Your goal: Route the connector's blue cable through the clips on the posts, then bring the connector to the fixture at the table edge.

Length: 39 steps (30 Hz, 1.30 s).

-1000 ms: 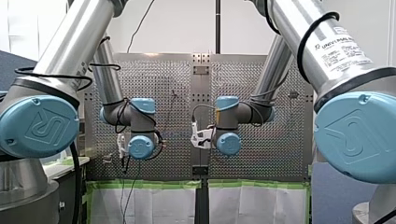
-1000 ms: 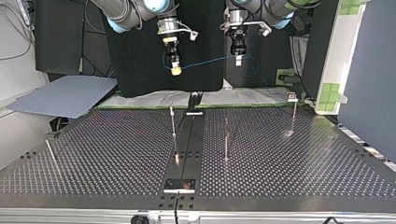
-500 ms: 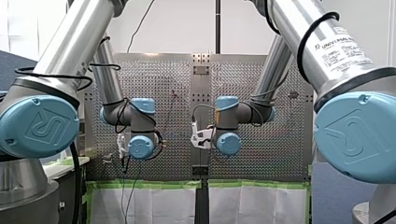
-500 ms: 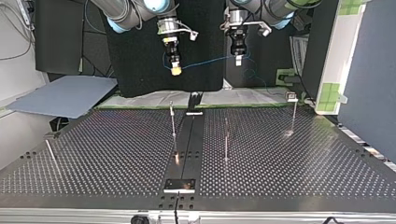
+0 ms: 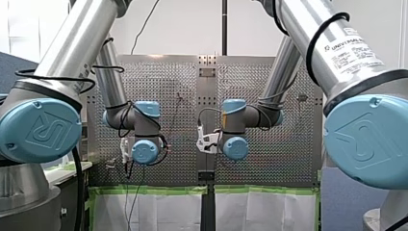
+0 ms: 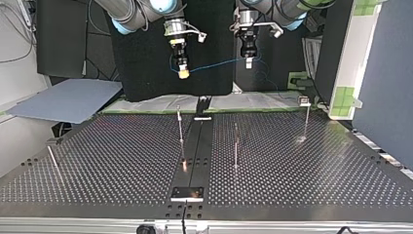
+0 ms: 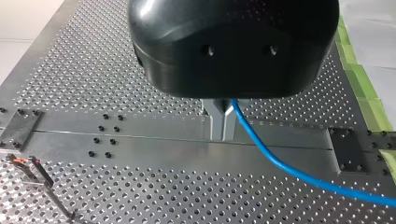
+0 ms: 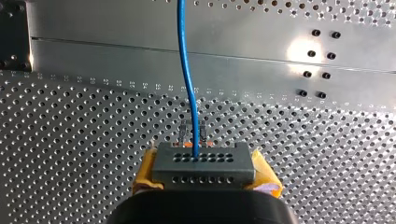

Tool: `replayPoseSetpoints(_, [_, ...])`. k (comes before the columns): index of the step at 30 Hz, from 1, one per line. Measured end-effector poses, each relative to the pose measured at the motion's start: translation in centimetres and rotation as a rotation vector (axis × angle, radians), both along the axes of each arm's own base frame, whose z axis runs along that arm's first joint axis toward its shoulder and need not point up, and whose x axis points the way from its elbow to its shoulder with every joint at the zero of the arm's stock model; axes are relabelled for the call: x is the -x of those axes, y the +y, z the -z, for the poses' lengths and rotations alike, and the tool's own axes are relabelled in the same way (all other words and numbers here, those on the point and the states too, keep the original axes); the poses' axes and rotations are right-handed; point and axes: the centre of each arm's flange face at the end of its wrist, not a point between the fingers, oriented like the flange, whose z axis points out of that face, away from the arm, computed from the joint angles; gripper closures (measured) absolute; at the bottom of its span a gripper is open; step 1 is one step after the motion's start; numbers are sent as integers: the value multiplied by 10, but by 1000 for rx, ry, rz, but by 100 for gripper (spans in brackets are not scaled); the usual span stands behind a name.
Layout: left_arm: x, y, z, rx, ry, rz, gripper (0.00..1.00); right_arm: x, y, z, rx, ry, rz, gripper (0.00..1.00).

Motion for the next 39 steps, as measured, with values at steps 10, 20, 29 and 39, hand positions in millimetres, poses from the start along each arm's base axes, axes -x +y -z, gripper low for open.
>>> replayPoseSetpoints(10, [-1, 0, -1, -2, 0, 0, 100, 0, 0, 0, 1, -1, -2, 100])
replayPoseSetpoints(20, [-2, 0, 0, -1, 1, -2, 100, 0, 0, 0, 1, -1, -2, 100])
replayPoseSetpoints(29, [-7, 5, 3, -15, 44, -24, 100, -3, -6, 19, -51, 24, -33, 100])
replayPoseSetpoints(39, [-4, 6, 6, -30, 70, -25, 100, 5, 5, 54, -151, 116, -59, 100])
